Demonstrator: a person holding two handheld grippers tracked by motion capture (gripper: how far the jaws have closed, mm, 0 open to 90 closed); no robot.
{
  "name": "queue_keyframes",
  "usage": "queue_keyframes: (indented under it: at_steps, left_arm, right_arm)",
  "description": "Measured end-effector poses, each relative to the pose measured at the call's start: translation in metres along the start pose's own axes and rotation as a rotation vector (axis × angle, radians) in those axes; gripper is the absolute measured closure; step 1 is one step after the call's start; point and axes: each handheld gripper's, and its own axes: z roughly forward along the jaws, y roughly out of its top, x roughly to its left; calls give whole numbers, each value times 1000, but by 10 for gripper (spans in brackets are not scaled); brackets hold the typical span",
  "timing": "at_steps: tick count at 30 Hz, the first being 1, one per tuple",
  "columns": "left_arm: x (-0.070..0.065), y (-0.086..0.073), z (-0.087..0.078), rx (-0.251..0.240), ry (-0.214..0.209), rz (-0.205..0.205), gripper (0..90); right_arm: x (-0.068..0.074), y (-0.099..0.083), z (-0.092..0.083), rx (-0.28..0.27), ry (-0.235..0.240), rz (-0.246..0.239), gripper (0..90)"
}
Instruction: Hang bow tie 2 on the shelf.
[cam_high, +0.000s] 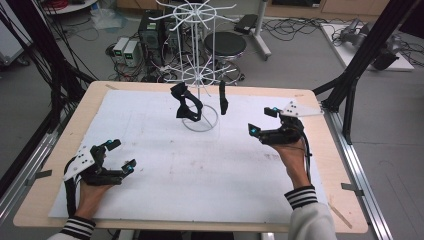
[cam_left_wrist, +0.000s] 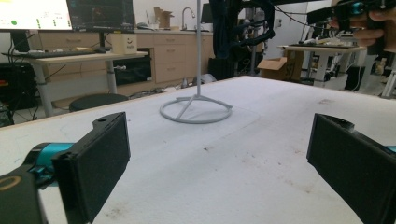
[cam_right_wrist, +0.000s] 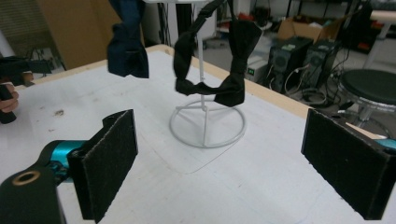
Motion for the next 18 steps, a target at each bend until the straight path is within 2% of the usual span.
queue_keyframes:
  at_steps: [2, 6, 9, 12, 13, 14, 15, 18]
  left_arm:
    - [0, 0, -1, -3, 0, 4, 65]
    - [0, 0, -1, -2, -1, 2, 65]
    - [0, 0, -1, -3, 1, 3, 65]
    - [0, 0, -1, -3, 1, 4, 64]
    - [0, 0, -1, -4, 1, 3, 64]
    - [0, 0, -1, -4, 1, 3, 65]
    - [0, 0, -1, -4, 1, 3, 64]
    - [-1, 0, -1, -4, 0, 4, 64]
  right_arm:
    - [2, -4, -3, -15, -6, -7, 99]
    - [13, -26, -21, -114, -22, 13, 99]
    - [17, -41, -32, -161, -45, 24, 99]
    - [20, -52, -38, -165, -63, 18, 99]
    - [22, -61, -42, -174, -78, 12, 99]
    - [22, -61, -42, -174, -78, 12, 99]
    - [24, -70, -45, -195, -88, 12, 99]
    - [29, -83, -49, -206, -105, 3, 99]
